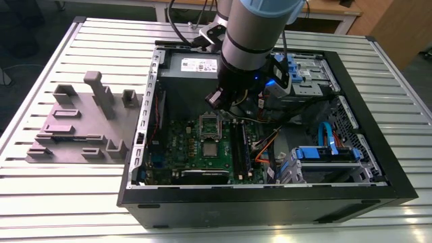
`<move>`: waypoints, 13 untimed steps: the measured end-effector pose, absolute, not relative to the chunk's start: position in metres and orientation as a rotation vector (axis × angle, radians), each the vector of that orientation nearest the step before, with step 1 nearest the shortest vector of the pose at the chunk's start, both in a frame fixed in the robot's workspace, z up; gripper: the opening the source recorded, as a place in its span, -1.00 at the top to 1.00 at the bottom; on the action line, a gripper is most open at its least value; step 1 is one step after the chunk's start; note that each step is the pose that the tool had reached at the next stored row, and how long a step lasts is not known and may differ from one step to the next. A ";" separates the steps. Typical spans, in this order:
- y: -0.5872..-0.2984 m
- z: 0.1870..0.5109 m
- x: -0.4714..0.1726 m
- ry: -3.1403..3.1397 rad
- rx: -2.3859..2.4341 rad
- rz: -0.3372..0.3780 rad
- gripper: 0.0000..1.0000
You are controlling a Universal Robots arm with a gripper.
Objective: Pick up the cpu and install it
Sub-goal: 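Close the cpu cover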
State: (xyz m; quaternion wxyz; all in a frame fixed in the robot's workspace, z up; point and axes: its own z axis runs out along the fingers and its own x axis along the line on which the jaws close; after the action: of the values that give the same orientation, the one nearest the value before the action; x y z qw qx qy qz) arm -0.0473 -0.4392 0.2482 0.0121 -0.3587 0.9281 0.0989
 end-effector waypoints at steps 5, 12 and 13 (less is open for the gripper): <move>-0.439 0.249 -0.047 2.893 -1.118 0.308 0.80; -0.439 0.249 -0.047 2.897 -1.119 0.300 0.80; -0.439 0.249 -0.047 2.901 -1.120 0.286 0.80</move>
State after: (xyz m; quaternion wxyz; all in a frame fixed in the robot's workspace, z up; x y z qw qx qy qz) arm -0.0475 -0.4392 0.2494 0.0093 -0.3586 0.9289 0.0916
